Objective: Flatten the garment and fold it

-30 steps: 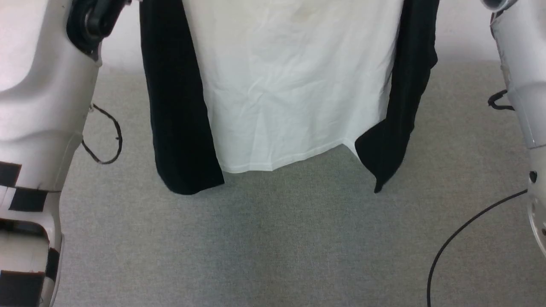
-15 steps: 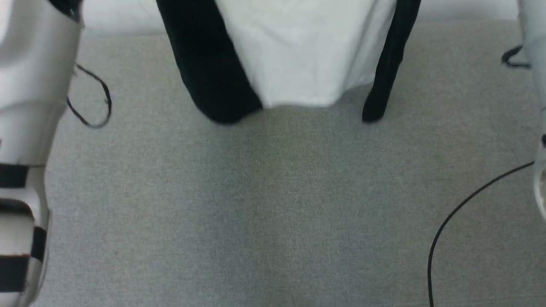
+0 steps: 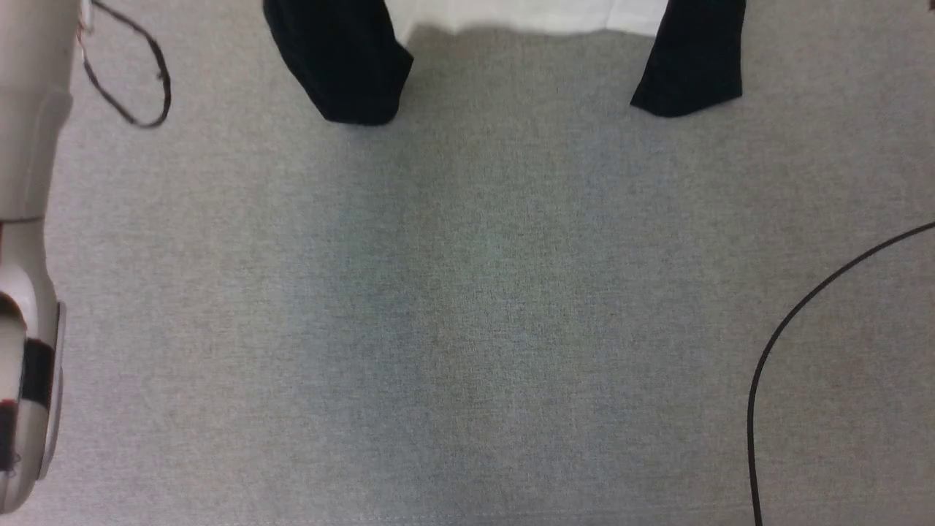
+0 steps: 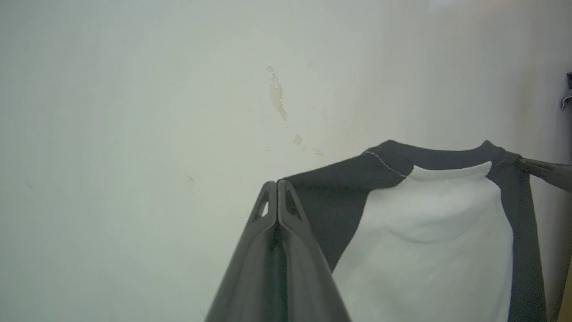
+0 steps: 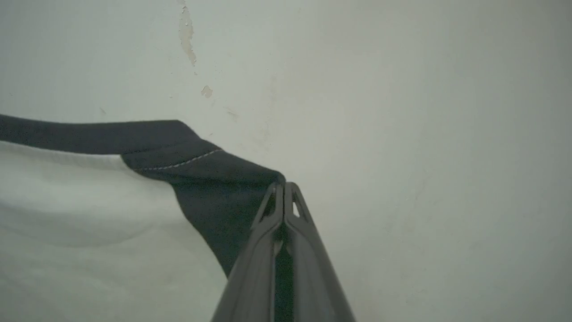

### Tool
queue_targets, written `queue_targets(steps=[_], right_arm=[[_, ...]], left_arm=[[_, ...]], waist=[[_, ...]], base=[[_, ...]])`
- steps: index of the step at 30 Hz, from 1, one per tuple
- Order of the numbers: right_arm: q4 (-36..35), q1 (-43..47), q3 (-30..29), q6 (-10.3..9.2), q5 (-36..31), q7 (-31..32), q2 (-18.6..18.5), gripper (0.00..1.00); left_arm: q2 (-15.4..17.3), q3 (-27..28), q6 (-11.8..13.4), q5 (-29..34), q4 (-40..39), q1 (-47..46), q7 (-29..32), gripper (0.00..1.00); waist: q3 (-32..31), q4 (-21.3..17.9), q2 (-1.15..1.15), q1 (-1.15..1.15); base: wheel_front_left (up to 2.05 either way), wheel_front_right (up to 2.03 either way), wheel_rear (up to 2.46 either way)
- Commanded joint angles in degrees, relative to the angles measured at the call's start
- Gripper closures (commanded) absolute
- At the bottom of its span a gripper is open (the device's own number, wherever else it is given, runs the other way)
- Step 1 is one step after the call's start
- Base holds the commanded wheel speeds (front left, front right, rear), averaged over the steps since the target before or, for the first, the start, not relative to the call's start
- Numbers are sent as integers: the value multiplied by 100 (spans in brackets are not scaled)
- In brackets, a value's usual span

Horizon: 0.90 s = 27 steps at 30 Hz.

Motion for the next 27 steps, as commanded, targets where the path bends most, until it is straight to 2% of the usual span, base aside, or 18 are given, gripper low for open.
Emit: queue_targets(steps=[1, 8, 12, 23, 27], right_arm=[[-38, -111, -67, -5, -67, -83, 3, 100], [114, -493, 112, -5, 202, -282, 7, 100], [141, -733, 154, -5, 240, -355, 7, 100], [31, -966, -244, -5, -295, -474, 8, 100], [64, -960, -168, -5, -324, -477, 8, 100]], left_arm=[[-19, 63, 52, 23, 48, -138, -101, 100], [-170, 160, 82, -23, 224, -499, -370, 100], [-212, 233, 50, -72, 228, -664, -502, 100], [-82, 464, -135, -99, 160, -770, -788, 100], [-64, 369, -265, -28, 142, -714, -807, 100]], waist=[[153, -27, 0, -1], [390, -46, 0, -1], [746, -24, 0, -1], [1512, 81, 0, -1], [1695, 129, 0, -1]], base=[[0, 0, 0], [0, 0, 0], [0, 0, 0], [0, 0, 0], [0, 0, 0]])
